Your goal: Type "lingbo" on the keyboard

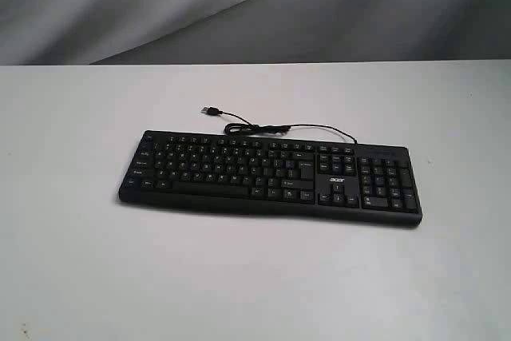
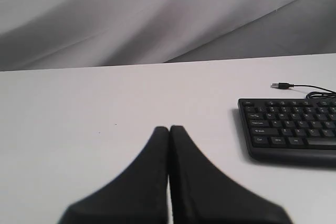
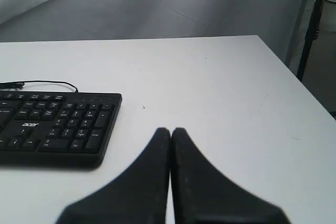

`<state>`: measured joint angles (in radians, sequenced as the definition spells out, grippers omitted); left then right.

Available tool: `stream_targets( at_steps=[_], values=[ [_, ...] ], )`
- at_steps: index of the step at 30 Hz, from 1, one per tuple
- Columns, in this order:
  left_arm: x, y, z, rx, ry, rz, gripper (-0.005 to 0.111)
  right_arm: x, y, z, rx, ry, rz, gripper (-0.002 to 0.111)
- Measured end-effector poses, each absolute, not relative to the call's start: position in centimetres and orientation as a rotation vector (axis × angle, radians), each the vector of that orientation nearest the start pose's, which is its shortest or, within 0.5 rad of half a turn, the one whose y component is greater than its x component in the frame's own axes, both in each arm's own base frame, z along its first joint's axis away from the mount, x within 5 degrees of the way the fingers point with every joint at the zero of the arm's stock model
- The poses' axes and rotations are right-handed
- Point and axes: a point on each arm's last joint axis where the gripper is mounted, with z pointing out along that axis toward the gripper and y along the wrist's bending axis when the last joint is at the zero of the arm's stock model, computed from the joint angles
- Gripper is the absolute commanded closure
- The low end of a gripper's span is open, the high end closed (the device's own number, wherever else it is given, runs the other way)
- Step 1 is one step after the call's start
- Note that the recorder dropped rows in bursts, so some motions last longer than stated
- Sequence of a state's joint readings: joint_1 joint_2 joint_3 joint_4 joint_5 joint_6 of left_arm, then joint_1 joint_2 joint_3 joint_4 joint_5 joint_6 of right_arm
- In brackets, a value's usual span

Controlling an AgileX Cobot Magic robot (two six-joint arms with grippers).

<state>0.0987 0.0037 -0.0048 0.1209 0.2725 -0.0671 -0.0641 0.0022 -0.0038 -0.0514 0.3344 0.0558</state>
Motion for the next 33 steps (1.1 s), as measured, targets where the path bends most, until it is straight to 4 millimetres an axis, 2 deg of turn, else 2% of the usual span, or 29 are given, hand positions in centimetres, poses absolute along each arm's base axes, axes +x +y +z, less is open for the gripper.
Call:
stream_targets(
  at_steps=[11, 14, 18, 21, 26, 28, 30, 32, 33],
  values=[
    [5.4, 0.8, 19.0, -0.067, 1.754, 0.137, 0.106, 5.4, -0.5, 18.4, 0.074, 1.812, -0.060, 0.108],
    [5.4, 0.8, 19.0, -0.067, 1.754, 0.137, 0.106, 5.5, -0.5, 19.1, 0.067, 1.740, -0.060, 0.108],
    [5.4, 0.8, 19.0, -0.067, 1.754, 0.137, 0.106, 5.5, -0.3, 22.2, 0.038, 1.398, -0.053, 0.108],
    [5.4, 0.8, 19.0, -0.067, 1.754, 0.137, 0.106, 4.7, -0.1, 24.6, 0.017, 1.121, -0.045, 0.108],
    [5.4, 0.8, 19.0, -0.067, 1.754, 0.137, 0.106, 3.9, 0.0, 26.0, 0.004, 0.935, -0.040, 0.108],
    [5.4, 0.8, 19.0, -0.067, 1.754, 0.137, 0.106, 3.4, 0.1, 26.6, 0.019, 0.851, 0.020, 0.108],
    [5.4, 0.8, 19.0, -0.067, 1.754, 0.137, 0.106, 2.9, 0.2, 27.2, 0.064, 0.769, 0.162, 0.108],
    [5.4, 0.8, 19.0, -0.067, 1.754, 0.137, 0.106, 2.6, 0.3, 28.1, 0.089, 0.749, 0.234, 0.108],
    [5.4, 0.8, 19.0, -0.067, 1.754, 0.137, 0.106, 2.5, 0.3, 29.2, 0.099, 0.753, 0.257, 0.108]
  ],
)
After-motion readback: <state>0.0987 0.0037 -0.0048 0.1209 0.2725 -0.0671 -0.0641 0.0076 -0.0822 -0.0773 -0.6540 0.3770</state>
